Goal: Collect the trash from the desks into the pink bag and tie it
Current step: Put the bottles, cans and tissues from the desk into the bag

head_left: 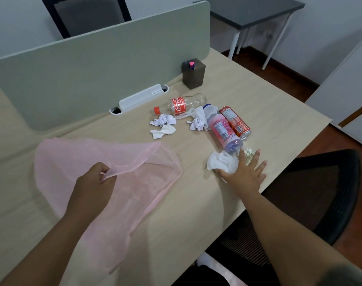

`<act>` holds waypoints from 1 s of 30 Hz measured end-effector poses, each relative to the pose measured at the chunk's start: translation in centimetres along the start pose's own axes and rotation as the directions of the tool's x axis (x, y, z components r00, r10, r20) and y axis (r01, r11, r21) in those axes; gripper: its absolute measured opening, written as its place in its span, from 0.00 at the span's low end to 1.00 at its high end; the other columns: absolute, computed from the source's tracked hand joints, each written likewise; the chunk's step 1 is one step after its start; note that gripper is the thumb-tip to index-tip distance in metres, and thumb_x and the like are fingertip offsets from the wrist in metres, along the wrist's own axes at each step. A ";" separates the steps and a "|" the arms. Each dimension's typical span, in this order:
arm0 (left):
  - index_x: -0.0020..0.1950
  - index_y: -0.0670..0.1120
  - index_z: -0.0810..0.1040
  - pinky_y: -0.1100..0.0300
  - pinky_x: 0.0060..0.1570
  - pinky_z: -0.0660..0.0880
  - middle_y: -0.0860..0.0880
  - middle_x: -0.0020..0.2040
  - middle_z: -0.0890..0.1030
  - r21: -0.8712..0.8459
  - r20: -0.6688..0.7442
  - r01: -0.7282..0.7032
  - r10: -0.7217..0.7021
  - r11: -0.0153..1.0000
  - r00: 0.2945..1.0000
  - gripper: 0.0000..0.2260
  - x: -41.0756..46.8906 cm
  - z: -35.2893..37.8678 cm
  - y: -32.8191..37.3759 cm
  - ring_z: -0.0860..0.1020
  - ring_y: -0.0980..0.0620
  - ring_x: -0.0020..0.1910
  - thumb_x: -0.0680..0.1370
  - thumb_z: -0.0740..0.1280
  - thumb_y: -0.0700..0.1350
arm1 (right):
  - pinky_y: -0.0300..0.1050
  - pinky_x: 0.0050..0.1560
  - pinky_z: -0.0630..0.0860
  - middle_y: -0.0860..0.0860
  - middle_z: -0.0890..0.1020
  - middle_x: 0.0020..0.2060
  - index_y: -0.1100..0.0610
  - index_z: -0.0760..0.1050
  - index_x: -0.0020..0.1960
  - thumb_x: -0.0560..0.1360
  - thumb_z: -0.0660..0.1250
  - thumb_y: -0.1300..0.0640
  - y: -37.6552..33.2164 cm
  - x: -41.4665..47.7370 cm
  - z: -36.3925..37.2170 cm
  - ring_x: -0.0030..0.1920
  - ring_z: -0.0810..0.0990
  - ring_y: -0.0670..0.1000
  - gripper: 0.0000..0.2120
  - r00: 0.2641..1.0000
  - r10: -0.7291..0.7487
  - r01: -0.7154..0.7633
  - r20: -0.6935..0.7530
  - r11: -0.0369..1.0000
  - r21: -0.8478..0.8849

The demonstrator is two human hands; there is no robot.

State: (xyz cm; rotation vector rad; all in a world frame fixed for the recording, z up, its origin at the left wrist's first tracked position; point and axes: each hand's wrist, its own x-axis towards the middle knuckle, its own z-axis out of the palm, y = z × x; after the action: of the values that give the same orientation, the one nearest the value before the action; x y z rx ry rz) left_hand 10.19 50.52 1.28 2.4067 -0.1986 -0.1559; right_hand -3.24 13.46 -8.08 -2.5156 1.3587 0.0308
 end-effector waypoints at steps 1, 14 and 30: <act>0.43 0.53 0.73 0.56 0.30 0.70 0.59 0.35 0.78 0.001 -0.001 0.000 0.000 1.000 1.000 0.04 0.0 0.1 0.0 0.74 0.47 0.30 0.77 0.63 0.51 | 0.68 0.71 0.54 0.57 0.45 0.78 0.44 0.48 0.78 0.60 0.64 0.22 0.0 0.2 -0.1 0.76 0.47 0.68 0.55 1.000 -0.010 0.009 0.012 1.000 0.022; 0.41 0.53 0.73 0.57 0.30 0.68 0.51 0.32 0.77 -0.101 0.002 0.080 -0.080 0.992 0.997 0.06 -0.5 0.3 1.9 0.73 0.49 0.30 0.77 0.63 0.52 | 0.50 0.54 0.71 0.58 0.68 0.60 0.56 0.76 0.60 0.74 0.65 0.56 -4.3 -5.1 0.0 0.54 0.67 0.59 0.15 0.902 -0.431 0.426 -0.039 0.869 0.251; 0.43 0.48 0.73 0.57 0.32 0.69 0.51 0.34 0.74 -0.275 0.003 0.118 -0.122 0.954 0.993 0.13 0.8 -0.5 4.7 0.71 0.50 0.31 0.74 0.61 0.57 | 0.51 0.64 0.66 0.52 0.71 0.66 0.46 0.68 0.71 0.71 0.72 0.46 -11.4 -6.8 -3.0 0.66 0.67 0.58 0.31 0.826 -0.553 0.504 0.109 0.812 0.295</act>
State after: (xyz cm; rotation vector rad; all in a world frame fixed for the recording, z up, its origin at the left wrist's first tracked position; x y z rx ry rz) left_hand 10.63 47.27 4.75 2.1416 -0.0211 -0.2088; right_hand 1.97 24.16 -1.52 -2.4975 0.5078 -0.0167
